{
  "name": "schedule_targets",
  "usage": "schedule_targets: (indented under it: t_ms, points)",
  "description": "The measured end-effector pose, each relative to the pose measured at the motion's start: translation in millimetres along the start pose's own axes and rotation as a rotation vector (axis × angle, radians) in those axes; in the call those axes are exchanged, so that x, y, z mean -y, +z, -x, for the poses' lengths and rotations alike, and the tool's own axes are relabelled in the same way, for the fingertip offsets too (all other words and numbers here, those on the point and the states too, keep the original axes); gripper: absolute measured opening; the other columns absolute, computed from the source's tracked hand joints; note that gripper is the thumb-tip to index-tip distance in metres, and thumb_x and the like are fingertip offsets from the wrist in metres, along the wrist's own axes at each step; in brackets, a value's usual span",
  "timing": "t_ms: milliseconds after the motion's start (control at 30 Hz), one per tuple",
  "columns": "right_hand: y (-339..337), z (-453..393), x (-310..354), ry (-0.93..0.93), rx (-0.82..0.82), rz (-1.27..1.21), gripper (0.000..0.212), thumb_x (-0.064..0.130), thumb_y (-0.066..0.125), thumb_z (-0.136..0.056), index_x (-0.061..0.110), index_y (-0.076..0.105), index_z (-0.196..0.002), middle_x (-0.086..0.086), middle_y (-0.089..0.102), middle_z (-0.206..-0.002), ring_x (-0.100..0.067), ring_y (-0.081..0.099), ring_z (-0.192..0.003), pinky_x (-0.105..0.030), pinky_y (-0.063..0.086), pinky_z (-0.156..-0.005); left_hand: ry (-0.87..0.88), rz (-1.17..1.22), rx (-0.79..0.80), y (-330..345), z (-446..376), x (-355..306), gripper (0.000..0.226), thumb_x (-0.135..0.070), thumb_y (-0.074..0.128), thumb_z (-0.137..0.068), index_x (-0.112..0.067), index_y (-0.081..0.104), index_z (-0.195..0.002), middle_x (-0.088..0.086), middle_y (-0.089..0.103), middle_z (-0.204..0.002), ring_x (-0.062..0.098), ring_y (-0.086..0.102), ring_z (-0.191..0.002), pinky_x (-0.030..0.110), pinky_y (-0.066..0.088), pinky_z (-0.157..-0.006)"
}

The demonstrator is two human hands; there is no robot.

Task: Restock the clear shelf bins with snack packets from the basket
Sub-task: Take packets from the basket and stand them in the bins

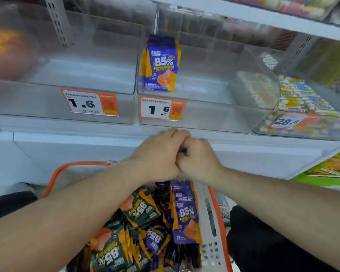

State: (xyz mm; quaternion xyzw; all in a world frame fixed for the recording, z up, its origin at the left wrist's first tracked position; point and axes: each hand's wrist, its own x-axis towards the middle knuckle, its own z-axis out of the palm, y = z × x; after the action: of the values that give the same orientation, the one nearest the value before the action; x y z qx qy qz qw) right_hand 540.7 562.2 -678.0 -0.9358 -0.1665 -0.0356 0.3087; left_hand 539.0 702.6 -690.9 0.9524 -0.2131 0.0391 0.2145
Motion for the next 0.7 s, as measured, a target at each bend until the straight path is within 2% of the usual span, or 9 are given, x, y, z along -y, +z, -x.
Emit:
schedule_targets:
  t_ms: [100,167,200,267,333,400,533,633,700]
  points:
    - [44.2,15.2,-35.4,0.023,0.506,0.338,0.012,0.011,0.054,-0.081,0.013,0.066,-0.084,-0.008,0.067,-0.081,-0.028,0.06,-0.075,-0.037,0.052,-0.065,-0.133,0.025,0.263,29.1,15.7,10.5,0.069,-0.029,0.063,-0.085,-0.03,0.032,-0.147,-0.002,0.043,-0.144,0.018,0.047,-0.125,0.033,0.043,-0.1]
    - [71.3,23.7,-56.4,0.064,0.731,0.511,0.003,0.018,0.057,-0.08,0.016,0.055,-0.077,-0.004,0.058,-0.073,-0.024,0.055,-0.068,-0.037,0.051,-0.062,-0.156,0.031,0.395,42.2,24.9,15.8,0.071,-0.027,0.062,-0.086,-0.028,0.029,-0.148,0.0,0.043,-0.144,0.02,0.048,-0.124,0.036,0.046,-0.097]
    - [83.0,26.9,-65.3,0.079,0.79,0.569,0.013,0.025,0.063,-0.077,0.019,0.051,-0.077,-0.002,0.056,-0.073,-0.023,0.055,-0.068,-0.037,0.052,-0.061,-0.15,0.038,0.447,45.3,25.4,19.0,0.07,-0.027,0.061,-0.086,-0.027,0.029,-0.148,0.0,0.043,-0.143,0.021,0.049,-0.122,0.037,0.048,-0.095]
    - [105.6,39.6,-80.1,0.125,0.889,0.738,0.047,0.043,0.078,-0.069,0.018,0.052,-0.099,-0.005,0.06,-0.095,-0.025,0.06,-0.087,-0.038,0.052,-0.073,-0.141,0.041,0.471,48.2,24.6,24.4,0.064,-0.029,0.059,-0.086,-0.024,0.032,-0.143,0.003,0.048,-0.137,0.021,0.055,-0.11,0.041,0.053,-0.089]
    - [122.5,51.4,-90.4,0.176,0.905,0.867,0.081,0.05,0.084,-0.065,0.014,0.043,-0.126,-0.01,0.054,-0.12,-0.03,0.055,-0.111,-0.042,0.045,-0.085,-0.157,0.061,0.486,54.2,23.7,29.0,0.056,-0.028,0.059,-0.086,-0.024,0.037,-0.138,0.001,0.053,-0.129,0.019,0.056,-0.103,0.041,0.054,-0.085]
    - [130.4,60.9,-96.9,0.156,0.807,0.905,0.092,0.051,0.087,-0.061,0.014,0.038,-0.129,-0.011,0.05,-0.121,-0.031,0.053,-0.111,-0.042,0.045,-0.087,-0.174,0.098,0.504,56.7,21.9,29.2,0.052,-0.026,0.059,-0.087,-0.023,0.041,-0.135,-0.001,0.054,-0.128,0.018,0.056,-0.104,0.039,0.053,-0.087]
    - [133.6,69.6,-105.2,0.185,0.656,0.83,0.088,0.046,0.087,-0.061,0.015,0.035,-0.126,-0.011,0.045,-0.124,-0.031,0.051,-0.11,-0.04,0.045,-0.085,-0.192,0.129,0.542,61.7,20.7,30.4,0.036,-0.023,0.058,-0.087,-0.021,0.049,-0.122,0.0,0.059,-0.117,0.017,0.059,-0.096,0.04,0.054,-0.084]
    - [131.4,69.2,-109.5,0.246,0.609,0.766,0.092,0.05,0.087,-0.058,0.017,0.036,-0.127,-0.01,0.041,-0.129,-0.03,0.045,-0.117,-0.041,0.043,-0.093,-0.198,0.133,0.582,64.6,22.6,32.5,0.046,-0.025,0.058,-0.087,-0.023,0.047,-0.132,-0.001,0.061,-0.116,0.017,0.059,-0.101,0.04,0.053,-0.088]
    - [128.6,68.7,-111.1,0.23,0.603,0.77,0.08,0.047,0.085,-0.063,0.019,0.04,-0.123,-0.008,0.047,-0.125,-0.03,0.046,-0.117,-0.042,0.039,-0.098,-0.204,0.147,0.604,62.8,23.8,32.8,0.05,-0.025,0.059,-0.088,-0.022,0.045,-0.136,-0.001,0.059,-0.119,0.017,0.058,-0.104,0.039,0.052,-0.091]
